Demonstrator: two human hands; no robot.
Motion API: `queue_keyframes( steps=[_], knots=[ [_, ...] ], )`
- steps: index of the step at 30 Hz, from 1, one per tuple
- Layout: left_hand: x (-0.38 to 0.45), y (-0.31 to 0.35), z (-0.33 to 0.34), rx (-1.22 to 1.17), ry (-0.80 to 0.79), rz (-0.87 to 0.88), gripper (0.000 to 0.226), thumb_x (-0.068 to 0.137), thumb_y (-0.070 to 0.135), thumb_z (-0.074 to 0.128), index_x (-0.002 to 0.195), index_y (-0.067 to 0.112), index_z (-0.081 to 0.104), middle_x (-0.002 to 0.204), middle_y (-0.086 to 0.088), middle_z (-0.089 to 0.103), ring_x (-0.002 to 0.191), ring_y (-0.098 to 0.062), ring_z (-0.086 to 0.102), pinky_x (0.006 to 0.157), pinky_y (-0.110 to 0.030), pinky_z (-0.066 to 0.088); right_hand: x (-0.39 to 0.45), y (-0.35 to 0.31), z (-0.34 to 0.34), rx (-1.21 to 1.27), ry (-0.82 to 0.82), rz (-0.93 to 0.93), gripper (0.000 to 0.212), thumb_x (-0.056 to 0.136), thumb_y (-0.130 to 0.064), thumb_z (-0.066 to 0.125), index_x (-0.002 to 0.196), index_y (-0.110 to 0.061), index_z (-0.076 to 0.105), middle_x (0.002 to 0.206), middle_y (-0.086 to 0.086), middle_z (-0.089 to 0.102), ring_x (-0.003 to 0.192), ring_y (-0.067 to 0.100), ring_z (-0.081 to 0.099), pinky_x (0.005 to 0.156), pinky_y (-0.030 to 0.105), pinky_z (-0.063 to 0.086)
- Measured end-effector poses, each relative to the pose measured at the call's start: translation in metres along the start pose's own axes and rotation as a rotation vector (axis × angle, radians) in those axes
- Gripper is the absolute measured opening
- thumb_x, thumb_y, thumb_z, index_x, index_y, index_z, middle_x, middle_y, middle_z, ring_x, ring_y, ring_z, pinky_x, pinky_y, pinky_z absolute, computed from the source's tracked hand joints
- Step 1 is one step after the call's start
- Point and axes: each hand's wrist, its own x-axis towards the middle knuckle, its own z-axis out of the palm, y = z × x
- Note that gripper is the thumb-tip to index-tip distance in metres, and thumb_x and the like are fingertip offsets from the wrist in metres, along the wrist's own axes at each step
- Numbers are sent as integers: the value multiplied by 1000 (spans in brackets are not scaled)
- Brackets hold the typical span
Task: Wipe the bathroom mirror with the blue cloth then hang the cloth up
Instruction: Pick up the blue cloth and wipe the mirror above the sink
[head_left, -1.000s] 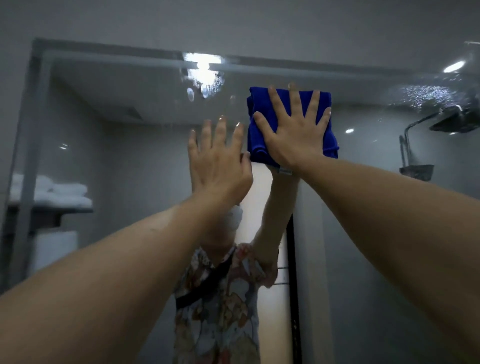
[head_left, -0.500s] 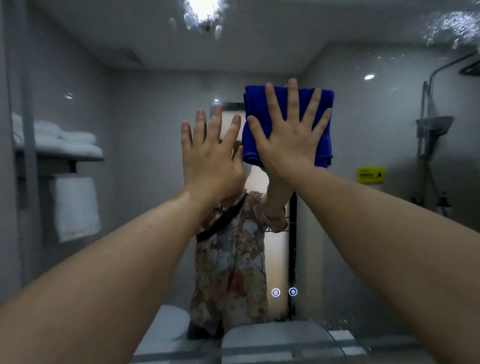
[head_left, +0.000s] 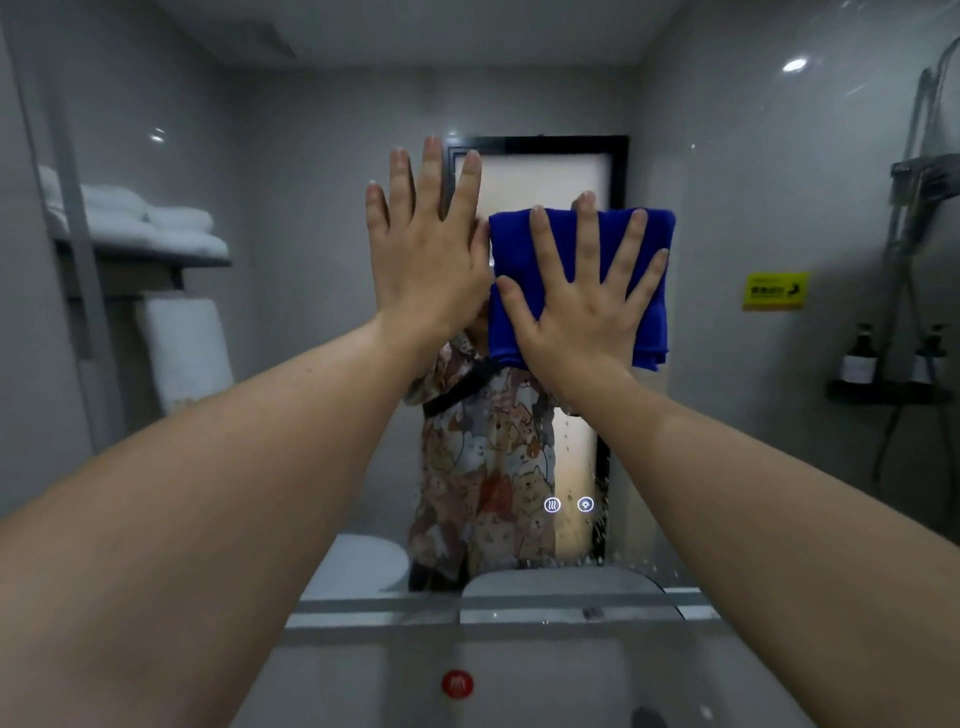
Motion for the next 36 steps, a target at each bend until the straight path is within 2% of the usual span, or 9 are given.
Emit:
queue_keyframes(
  steps=[4, 8, 13, 21, 26, 36],
  knots=[
    [-33, 7, 10, -27, -1, 8, 61, 105, 47, 29, 162, 28, 19, 171, -8, 9, 157, -36, 5, 126, -53, 4, -6, 0, 1, -3, 11, 11, 76, 99, -75, 18, 165, -38, 10, 174, 7, 5, 156, 49, 0, 120, 73, 4],
    [-85, -1, 33, -74, 96, 66, 57, 104, 39, 40, 158, 23, 35, 167, -11, 26, 154, -38, 19, 125, -54, 11, -18, 0, 6, 0, 30, 18, 75, 100, -74, 22, 165, -36, 13, 174, 7, 8, 156, 50, 2, 120, 73, 4],
    [-131, -10, 56, -44, 116, 138, 56, 105, 34, 41, 159, 21, 32, 166, -14, 25, 154, -40, 18, 124, -58, 13, -33, 0, 11, -16, 39, 12, 74, 101, -74, 24, 164, -36, 18, 173, 8, 13, 155, 51, 6, 120, 73, 5],
    [-133, -11, 58, -86, 129, 122, 54, 107, 38, 38, 157, 19, 37, 165, -13, 29, 153, -40, 21, 124, -57, 15, -75, 6, 17, -13, 18, -4, 74, 101, -74, 28, 164, -35, 23, 172, 9, 17, 154, 52, 8, 120, 73, 6],
    [-133, -4, 56, -110, 135, 97, 56, 103, 37, 41, 156, 19, 39, 164, -15, 30, 153, -42, 22, 125, -57, 13, -101, 13, 24, 23, 66, -9, 72, 101, -72, 37, 160, -32, 36, 168, 14, 27, 153, 52, 16, 119, 73, 12],
    [-154, 13, 52, -146, 63, 37, 57, 99, 34, 46, 155, 21, 42, 165, -13, 29, 153, -40, 20, 125, -54, 10, -134, 21, 25, 33, 26, -10, 70, 101, -70, 41, 160, -32, 37, 168, 14, 27, 153, 51, 16, 120, 72, 11]
  ],
)
